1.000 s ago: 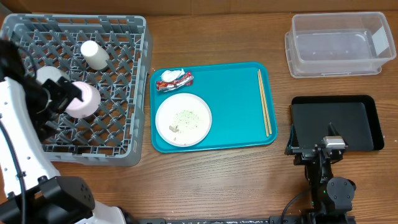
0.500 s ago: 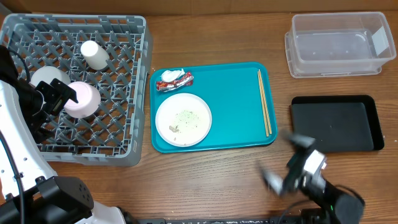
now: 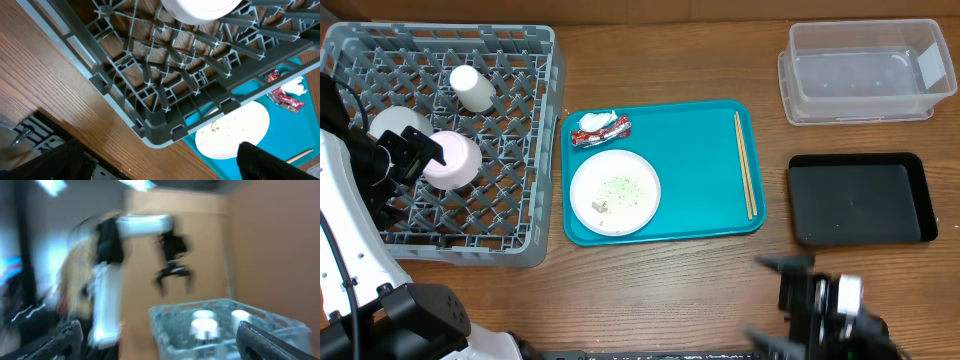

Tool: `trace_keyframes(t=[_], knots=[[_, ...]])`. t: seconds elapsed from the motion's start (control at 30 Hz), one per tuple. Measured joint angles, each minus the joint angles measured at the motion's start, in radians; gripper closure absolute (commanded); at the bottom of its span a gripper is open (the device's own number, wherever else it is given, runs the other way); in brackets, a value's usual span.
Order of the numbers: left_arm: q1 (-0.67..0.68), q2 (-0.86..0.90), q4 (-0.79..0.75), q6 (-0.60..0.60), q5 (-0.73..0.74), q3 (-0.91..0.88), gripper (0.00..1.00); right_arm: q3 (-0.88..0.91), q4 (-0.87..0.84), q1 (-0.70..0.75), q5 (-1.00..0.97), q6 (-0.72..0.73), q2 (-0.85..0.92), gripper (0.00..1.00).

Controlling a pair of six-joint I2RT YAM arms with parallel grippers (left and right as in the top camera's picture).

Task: Sort waste into correct bins and load items into the dishwasher
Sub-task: 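Swing the right arm from rest over the teal tray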

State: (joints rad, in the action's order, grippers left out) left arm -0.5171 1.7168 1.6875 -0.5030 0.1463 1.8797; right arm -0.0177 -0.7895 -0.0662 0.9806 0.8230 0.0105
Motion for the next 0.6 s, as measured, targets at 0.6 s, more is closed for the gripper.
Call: trace_keyframes(t=[0.6], knots=[[0.0,0.0,0.0,0.0,0.0,0.0,0.0,-0.412,0.65,0.0,-0.539,-0.198,0.269,0.0]])
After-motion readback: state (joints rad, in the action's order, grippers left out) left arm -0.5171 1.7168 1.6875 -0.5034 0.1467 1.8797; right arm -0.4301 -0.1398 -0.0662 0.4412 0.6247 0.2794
